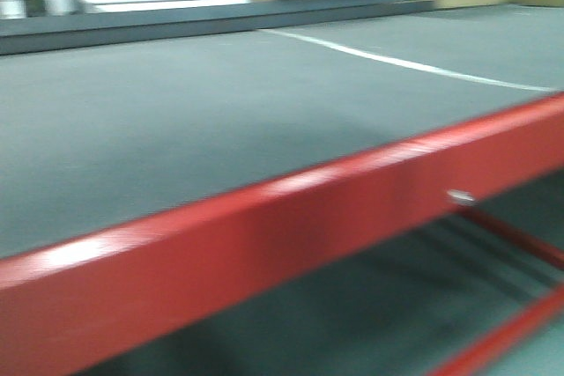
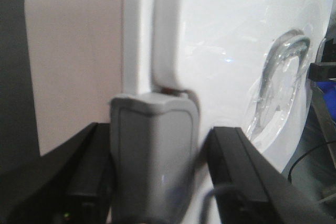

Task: Grab white bin and place on right shelf
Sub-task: 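Drive away from the table carrying the bin in both grippers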

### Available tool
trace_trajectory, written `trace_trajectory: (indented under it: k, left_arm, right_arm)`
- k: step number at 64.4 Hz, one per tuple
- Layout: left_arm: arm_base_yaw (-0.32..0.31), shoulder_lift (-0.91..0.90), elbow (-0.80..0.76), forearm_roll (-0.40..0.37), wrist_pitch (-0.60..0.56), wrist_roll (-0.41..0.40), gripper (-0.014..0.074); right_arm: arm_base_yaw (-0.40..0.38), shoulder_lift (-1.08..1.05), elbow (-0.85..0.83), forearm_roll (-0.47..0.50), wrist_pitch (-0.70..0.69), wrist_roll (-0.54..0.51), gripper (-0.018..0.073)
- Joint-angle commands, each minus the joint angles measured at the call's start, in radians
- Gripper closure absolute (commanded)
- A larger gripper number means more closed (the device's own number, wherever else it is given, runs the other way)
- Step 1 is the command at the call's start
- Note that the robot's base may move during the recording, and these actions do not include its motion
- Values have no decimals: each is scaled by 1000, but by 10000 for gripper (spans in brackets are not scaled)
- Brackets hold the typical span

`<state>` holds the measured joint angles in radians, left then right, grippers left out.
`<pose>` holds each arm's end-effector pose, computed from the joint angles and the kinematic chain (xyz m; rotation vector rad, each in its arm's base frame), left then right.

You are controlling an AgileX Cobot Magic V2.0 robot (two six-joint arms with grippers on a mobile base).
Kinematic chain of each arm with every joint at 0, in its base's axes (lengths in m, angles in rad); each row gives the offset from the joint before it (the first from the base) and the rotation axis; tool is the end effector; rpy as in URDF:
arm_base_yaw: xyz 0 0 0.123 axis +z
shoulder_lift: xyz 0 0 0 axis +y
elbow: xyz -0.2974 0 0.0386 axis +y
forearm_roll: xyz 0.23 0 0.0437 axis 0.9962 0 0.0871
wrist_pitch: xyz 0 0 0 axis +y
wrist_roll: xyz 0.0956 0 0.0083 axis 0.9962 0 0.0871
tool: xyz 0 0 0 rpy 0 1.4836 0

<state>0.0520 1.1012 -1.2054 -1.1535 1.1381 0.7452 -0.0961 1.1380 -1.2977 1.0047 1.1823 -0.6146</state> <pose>0.1741 -0.0707 0.4460 0.5181 1.9127 -0.9878 0.1836 0.0576 0.4516 -0.4517 2.0355 0.8883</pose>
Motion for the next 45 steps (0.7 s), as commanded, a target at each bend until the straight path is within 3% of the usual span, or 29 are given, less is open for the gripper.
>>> trace_trajectory:
  k: [1, 45]
  left_arm:
    - [-28, -31, -33, -210, 93, 7, 356]
    - [-28, -31, -33, -210, 93, 7, 356]
  right_arm:
    - [21, -20, -28, 181, 85, -15, 167]
    - [21, -20, -28, 181, 85, -15, 167]
